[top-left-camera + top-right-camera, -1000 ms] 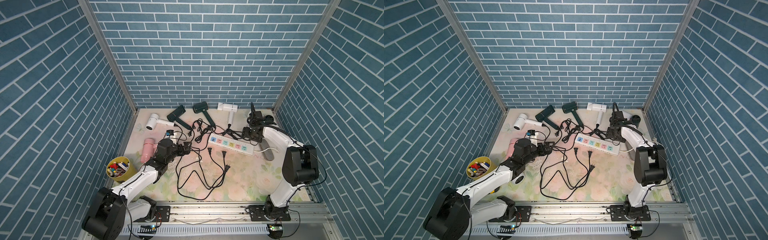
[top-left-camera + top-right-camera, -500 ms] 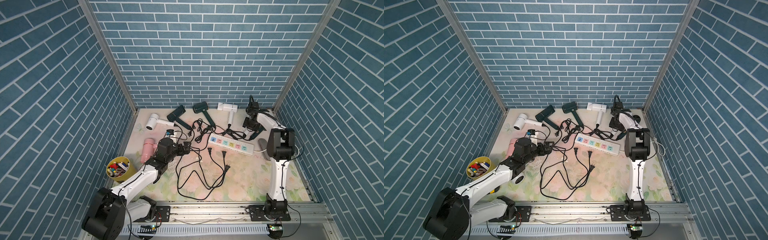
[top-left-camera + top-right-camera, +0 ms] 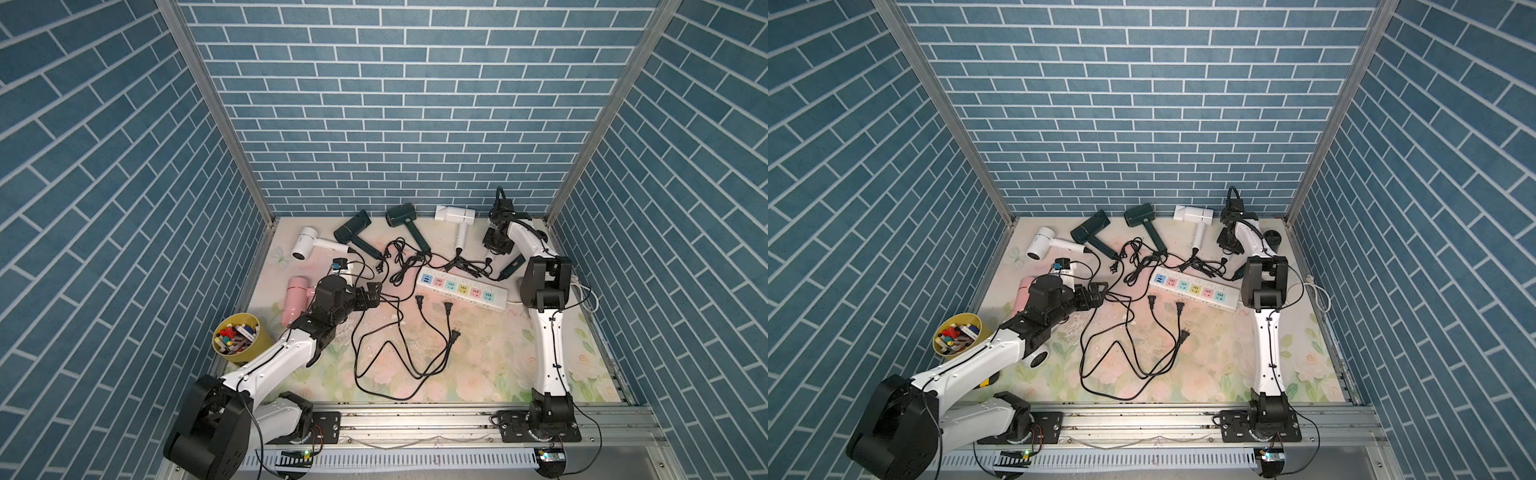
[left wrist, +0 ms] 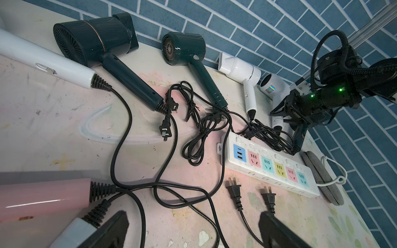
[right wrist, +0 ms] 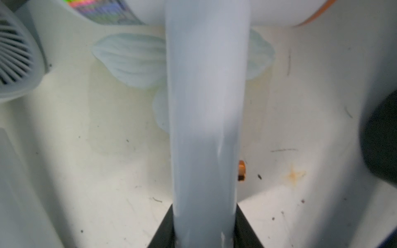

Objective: Charge the blow dryers
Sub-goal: Adjust the blow dryer at the center of the board, then adjust the socket at the center of the board.

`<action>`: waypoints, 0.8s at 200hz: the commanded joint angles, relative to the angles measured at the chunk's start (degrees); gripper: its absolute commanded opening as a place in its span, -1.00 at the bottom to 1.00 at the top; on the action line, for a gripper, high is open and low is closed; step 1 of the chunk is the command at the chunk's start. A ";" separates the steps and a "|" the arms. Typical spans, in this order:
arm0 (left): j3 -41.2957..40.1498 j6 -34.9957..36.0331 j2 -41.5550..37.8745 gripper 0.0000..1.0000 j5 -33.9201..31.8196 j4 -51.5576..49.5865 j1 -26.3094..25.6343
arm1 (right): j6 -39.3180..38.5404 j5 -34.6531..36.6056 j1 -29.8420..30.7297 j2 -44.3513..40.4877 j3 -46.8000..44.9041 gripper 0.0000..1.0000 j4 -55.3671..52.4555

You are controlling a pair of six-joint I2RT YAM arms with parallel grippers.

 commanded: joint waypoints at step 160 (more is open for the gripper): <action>1.26 2.24 1.34 0.99 -2.74 -1.05 -0.26 | -15.90 -15.43 12.13 -37.30 -44.87 0.41 13.95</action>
